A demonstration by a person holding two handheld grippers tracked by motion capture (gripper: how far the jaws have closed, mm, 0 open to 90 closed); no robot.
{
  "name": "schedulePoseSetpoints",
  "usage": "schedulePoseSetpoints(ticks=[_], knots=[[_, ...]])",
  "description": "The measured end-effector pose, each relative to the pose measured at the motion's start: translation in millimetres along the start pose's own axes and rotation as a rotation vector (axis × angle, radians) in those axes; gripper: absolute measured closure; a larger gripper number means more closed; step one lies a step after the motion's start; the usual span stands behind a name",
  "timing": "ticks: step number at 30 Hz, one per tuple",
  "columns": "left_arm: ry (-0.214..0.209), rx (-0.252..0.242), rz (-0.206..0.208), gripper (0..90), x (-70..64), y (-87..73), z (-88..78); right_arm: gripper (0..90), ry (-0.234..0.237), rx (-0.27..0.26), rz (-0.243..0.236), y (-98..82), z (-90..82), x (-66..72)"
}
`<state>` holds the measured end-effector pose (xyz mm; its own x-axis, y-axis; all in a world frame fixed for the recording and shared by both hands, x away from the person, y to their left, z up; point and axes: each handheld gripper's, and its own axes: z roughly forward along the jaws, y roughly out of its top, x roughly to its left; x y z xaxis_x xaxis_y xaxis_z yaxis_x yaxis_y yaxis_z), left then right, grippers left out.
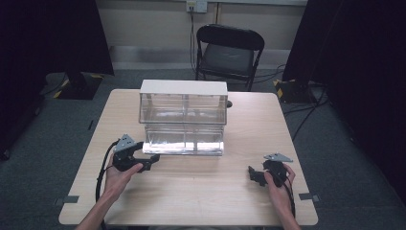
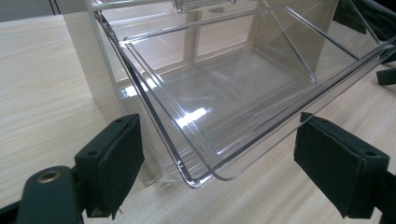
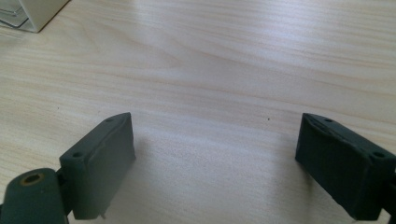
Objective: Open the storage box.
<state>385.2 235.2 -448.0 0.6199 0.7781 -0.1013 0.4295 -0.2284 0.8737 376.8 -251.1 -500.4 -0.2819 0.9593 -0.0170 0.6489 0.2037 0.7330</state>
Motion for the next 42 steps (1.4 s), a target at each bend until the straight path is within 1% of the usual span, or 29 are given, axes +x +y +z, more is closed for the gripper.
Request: schedulePoseSetpoints(ticks=[3, 5, 8, 10, 15, 16, 19, 20, 22, 23, 24, 25, 28, 32, 33, 34, 35, 37, 38, 39, 41, 42], knots=[[0.001, 0.002, 0.009, 15.5, 0.4, 0.6, 0.4, 11.0, 0.000, 0.000, 0.000, 0.0, 0.0, 0.0], [-0.007, 0.010, 0.011, 15.3, 1.3, 1.2, 1.0, 11.0, 0.000, 0.000, 0.000, 0.0, 0.0, 0.0], [0.001, 0.008, 0.006, 15.3, 3.7, 1.8, 1.6, 10.8, 0.002, 0.001, 0.000, 0.1, 0.0, 0.0], [0.006, -0.005, -0.007, 15.3, 4.8, 2.3, 1.9, 10.7, 0.002, 0.001, 0.001, 0.1, 0.1, 0.0], [0.008, -0.014, -0.005, 15.3, 6.2, 3.3, 1.7, 10.4, 0.001, 0.001, 0.002, 0.3, 0.4, 0.2], [0.001, -0.014, -0.009, 15.3, 6.5, 3.5, 2.4, 10.4, 0.001, 0.001, 0.002, 0.3, 0.4, 0.2], [0.000, -0.016, -0.004, 15.2, 6.7, 6.1, 3.6, 10.4, 0.001, 0.002, 0.002, 0.3, 0.4, 0.2], [-0.005, -0.022, -0.013, 15.2, 6.4, 7.4, 4.2, 10.3, 0.001, 0.002, 0.002, 0.3, 0.4, 0.2], [0.001, -0.020, 0.002, 15.3, 6.4, 11.1, 5.3, 10.3, 0.001, 0.002, 0.002, 0.3, 0.4, 0.2], [0.000, -0.023, -0.009, 15.3, 6.2, 13.5, 6.7, 10.3, 0.001, 0.002, 0.002, 0.4, 0.4, 0.2], [0.000, -0.023, -0.009, 15.3, 6.2, 13.5, 6.7, 10.3, 0.001, 0.002, 0.002, 0.4, 0.4, 0.2], [-0.004, -0.033, -0.018, 15.3, 6.7, 14.3, 8.3, 10.3, 0.002, 0.002, 0.002, 0.4, 0.4, 0.2], [-0.003, -0.033, -0.020, 15.3, 6.9, 14.2, 9.3, 10.3, 0.001, 0.002, 0.003, 0.3, 0.4, 0.2], [-0.001, -0.023, -0.018, 15.7, 7.1, 14.9, 9.4, 10.3, 0.001, 0.002, 0.002, 0.3, 0.4, 0.1], [0.003, -0.031, -0.011, 15.7, 7.6, 15.5, 9.5, 10.3, 0.001, 0.002, 0.002, 0.3, 0.4, 0.1], [0.006, -0.024, -0.005, 15.8, 8.0, 17.7, 9.1, 10.3, 0.001, 0.002, 0.002, 0.3, 0.4, 0.2], [0.006, -0.024, -0.005, 15.9, 8.0, 17.7, 9.1, 10.3, 0.001, 0.002, 0.002, 0.4, 0.4, 0.2], [0.011, -0.040, -0.017, 15.5, 8.1, 19.2, 9.5, 10.3, 0.002, 0.002, 0.002, 0.4, 0.4, 0.1], [0.008, -0.030, -0.013, 15.6, 8.4, 20.4, 11.0, 10.3, 0.002, 0.002, 0.002, 0.4, 0.5, 0.1], [0.008, -0.030, -0.013, 15.6, 8.4, 20.4, 11.0, 10.3, 0.002, 0.002, 0.002, 0.4, 0.5, 0.1], [0.018, -0.016, 0.003, 15.2, 8.0, 22.2, 12.1, 10.2, 0.001, 0.002, 0.002, 0.4, 0.5, 0.2], [0.020, -0.021, -0.001, 14.7, 7.9, 24.3, 12.2, 10.3, 0.002, 0.002, 0.003, 0.4, 0.4, 0.1]])
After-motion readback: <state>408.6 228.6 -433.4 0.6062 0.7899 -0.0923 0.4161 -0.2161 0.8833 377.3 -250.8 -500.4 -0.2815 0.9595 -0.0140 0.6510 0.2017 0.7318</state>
